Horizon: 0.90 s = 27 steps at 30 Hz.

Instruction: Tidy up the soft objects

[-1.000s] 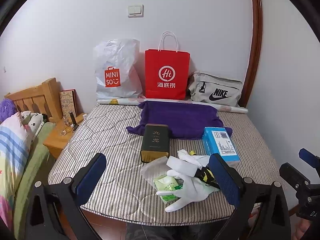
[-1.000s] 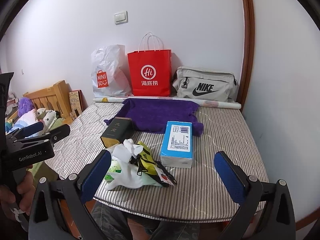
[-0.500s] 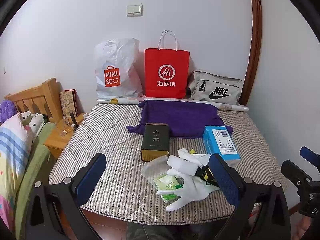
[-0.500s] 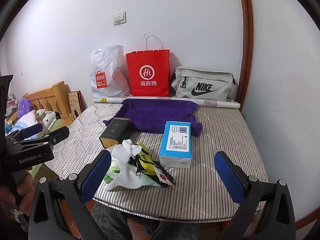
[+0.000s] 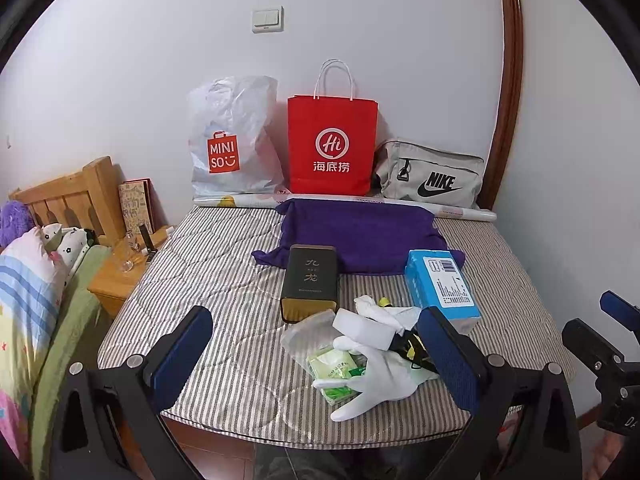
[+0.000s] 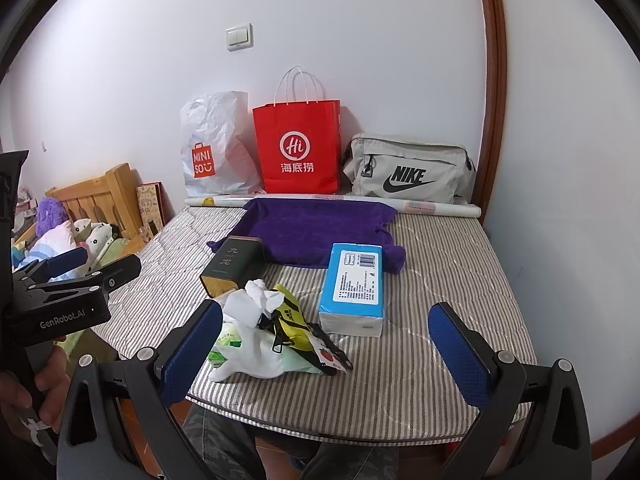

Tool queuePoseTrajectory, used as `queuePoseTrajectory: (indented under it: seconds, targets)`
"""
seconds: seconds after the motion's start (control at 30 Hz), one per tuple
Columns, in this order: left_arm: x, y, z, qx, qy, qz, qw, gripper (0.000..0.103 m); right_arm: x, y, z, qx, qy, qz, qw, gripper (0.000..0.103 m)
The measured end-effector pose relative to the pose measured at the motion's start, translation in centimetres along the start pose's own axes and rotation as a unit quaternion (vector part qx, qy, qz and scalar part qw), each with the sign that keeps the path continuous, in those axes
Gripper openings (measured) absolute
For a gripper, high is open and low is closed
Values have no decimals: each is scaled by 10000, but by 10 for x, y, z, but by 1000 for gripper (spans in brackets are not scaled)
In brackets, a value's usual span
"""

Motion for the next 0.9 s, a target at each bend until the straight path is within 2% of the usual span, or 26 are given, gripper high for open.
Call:
queuePoseTrajectory:
  seconds: [0.9]
  targets:
    - [-9,7,-8,59,6,-38,10000,103,-2,2,-8,-19,-25,30,10000,102]
Point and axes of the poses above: each gripper's, at about its wrist camera, not at the fingertips, and z roughly against the way its jaws point, x to its left, y to its underside, the point moved 3 cm from there along -z, roughly the way its jaws point, and after that the axes turned 11 degrees about -y, right-handed, at the moved point
